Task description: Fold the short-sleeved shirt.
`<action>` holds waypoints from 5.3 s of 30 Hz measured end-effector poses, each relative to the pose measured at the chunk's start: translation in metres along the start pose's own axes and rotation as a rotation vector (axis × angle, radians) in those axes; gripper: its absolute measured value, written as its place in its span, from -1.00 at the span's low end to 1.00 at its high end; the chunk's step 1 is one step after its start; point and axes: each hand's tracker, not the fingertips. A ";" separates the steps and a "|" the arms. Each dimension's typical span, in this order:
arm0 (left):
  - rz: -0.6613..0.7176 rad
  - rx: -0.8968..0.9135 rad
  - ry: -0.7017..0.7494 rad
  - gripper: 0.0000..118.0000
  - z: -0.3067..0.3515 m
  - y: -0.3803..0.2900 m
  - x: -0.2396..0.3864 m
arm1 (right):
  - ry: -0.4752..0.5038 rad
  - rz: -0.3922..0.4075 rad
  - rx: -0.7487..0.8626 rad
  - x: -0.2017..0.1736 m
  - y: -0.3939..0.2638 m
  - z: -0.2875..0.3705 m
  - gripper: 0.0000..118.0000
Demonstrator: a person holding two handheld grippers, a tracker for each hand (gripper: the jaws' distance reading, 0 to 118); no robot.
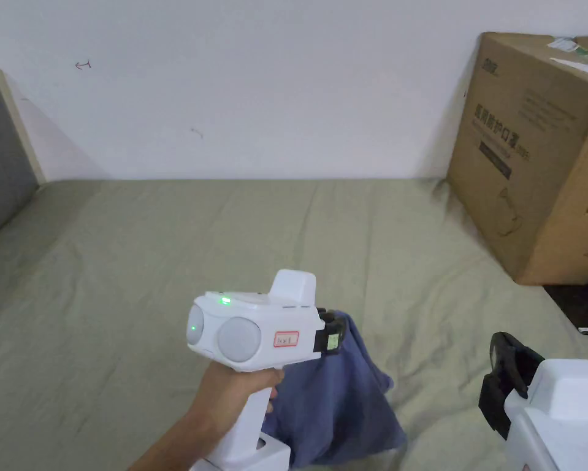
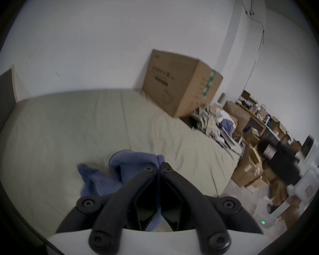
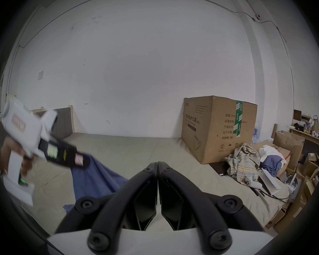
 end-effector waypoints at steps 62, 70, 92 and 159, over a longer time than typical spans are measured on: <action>-0.015 0.271 0.505 -1.00 0.109 -0.057 -0.078 | 0.009 -0.034 0.100 -0.034 0.042 -0.001 -1.00; 0.111 0.004 0.451 -1.00 0.037 -0.089 -0.104 | 0.005 -0.030 0.053 -0.025 0.029 -0.013 -1.00; 0.212 -0.337 0.543 -0.13 -0.050 -0.161 -0.125 | -0.027 -0.038 -0.067 0.011 -0.016 -0.047 -1.00; 0.333 0.480 0.477 -0.82 0.172 0.152 -0.195 | -0.008 -0.061 -0.029 0.103 0.197 -0.190 -0.92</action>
